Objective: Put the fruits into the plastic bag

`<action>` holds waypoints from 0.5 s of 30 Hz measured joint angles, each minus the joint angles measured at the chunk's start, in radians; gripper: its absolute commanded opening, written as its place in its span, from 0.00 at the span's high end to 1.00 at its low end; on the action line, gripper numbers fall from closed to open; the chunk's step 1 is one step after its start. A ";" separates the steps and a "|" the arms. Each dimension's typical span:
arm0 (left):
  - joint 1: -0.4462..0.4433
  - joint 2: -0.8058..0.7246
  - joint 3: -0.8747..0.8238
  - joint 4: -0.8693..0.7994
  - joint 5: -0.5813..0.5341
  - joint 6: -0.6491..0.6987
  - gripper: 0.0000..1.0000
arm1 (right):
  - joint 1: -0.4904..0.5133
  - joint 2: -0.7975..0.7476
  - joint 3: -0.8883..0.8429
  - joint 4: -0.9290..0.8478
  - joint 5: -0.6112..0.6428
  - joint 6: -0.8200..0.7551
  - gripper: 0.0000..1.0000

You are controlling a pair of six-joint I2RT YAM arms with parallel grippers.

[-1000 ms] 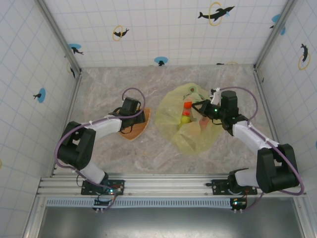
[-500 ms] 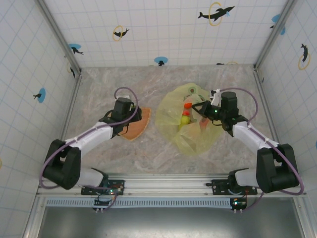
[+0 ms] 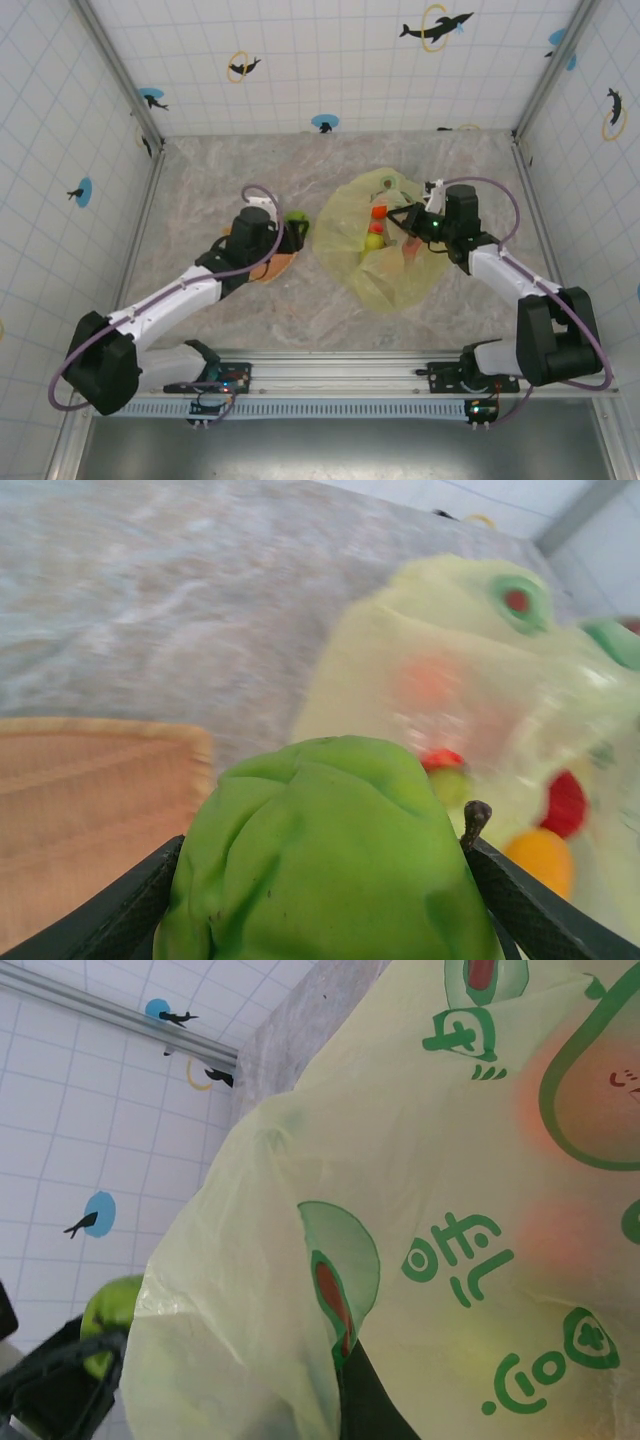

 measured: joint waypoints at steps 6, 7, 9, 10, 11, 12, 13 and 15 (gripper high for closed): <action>-0.192 0.090 0.004 0.099 0.035 0.011 0.45 | 0.001 0.005 0.000 0.001 -0.002 0.003 1.00; -0.208 0.112 0.010 0.106 0.040 0.012 0.45 | 0.001 0.005 0.000 0.001 -0.002 0.004 1.00; -0.237 0.164 0.026 0.125 0.051 0.012 0.45 | 0.003 0.005 0.000 0.000 -0.002 0.004 1.00; -0.246 0.184 0.034 0.132 0.055 0.013 0.45 | 0.003 0.005 0.000 0.000 -0.002 0.003 1.00; -0.255 0.203 0.042 0.140 0.060 0.014 0.46 | 0.003 0.005 0.001 0.000 -0.002 0.003 1.00; -0.262 0.220 0.050 0.147 0.062 0.016 0.46 | 0.003 0.005 0.001 0.000 -0.001 0.003 1.00; -0.270 0.237 0.059 0.154 0.066 0.019 0.46 | 0.003 0.005 0.002 0.000 -0.001 0.003 1.00; -0.283 0.267 0.078 0.163 0.068 0.025 0.45 | 0.003 0.005 0.006 0.000 -0.001 0.003 1.00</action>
